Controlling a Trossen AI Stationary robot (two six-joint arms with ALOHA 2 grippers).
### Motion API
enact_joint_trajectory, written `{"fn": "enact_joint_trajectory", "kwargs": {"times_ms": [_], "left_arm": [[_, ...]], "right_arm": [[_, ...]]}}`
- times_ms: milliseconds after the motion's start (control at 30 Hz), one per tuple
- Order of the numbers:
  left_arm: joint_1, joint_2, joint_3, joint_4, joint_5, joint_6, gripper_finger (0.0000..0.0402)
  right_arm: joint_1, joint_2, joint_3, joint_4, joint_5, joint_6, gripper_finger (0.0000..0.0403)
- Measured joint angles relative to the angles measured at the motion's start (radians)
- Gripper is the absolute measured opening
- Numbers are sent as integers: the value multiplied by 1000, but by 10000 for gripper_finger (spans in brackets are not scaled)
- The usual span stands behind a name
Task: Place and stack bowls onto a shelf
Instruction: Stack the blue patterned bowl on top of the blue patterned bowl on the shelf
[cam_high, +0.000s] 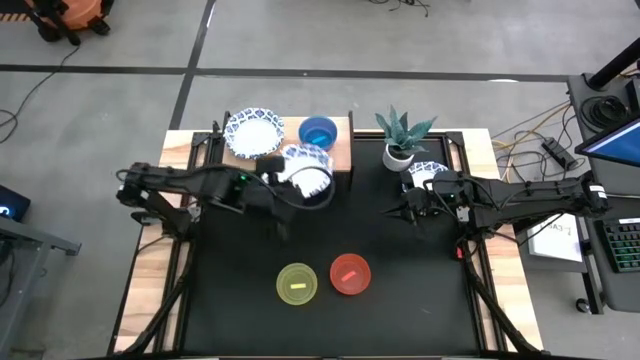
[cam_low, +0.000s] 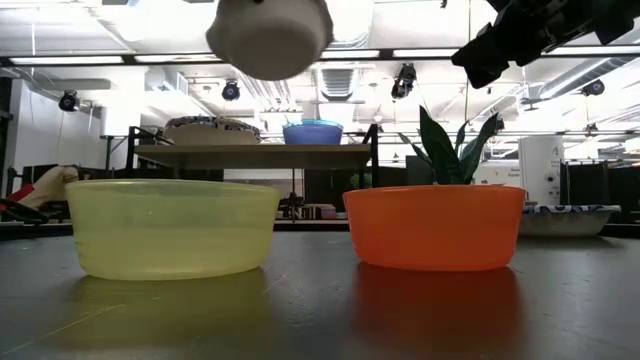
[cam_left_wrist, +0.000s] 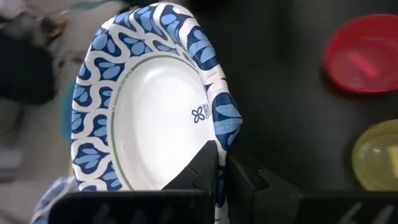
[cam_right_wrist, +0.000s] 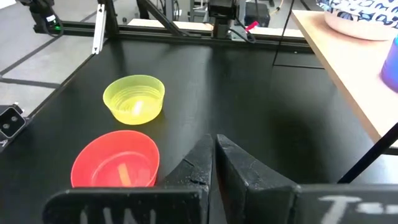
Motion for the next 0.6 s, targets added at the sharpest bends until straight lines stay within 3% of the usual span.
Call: {"fn": "enact_joint_trajectory", "kwargs": {"times_ms": [200,433,600], "left_arm": [[58,-119,-104,-9,-95,-44,0],[161,-258,-316,8,-162,-123,0],[206,-328,-445,102,-177,-132,0]], "right_arm": [[0,0,-1,0,0,0,9],[0,1,-1,0,0,0,9],[0,1,-1,0,0,0,9]]}}
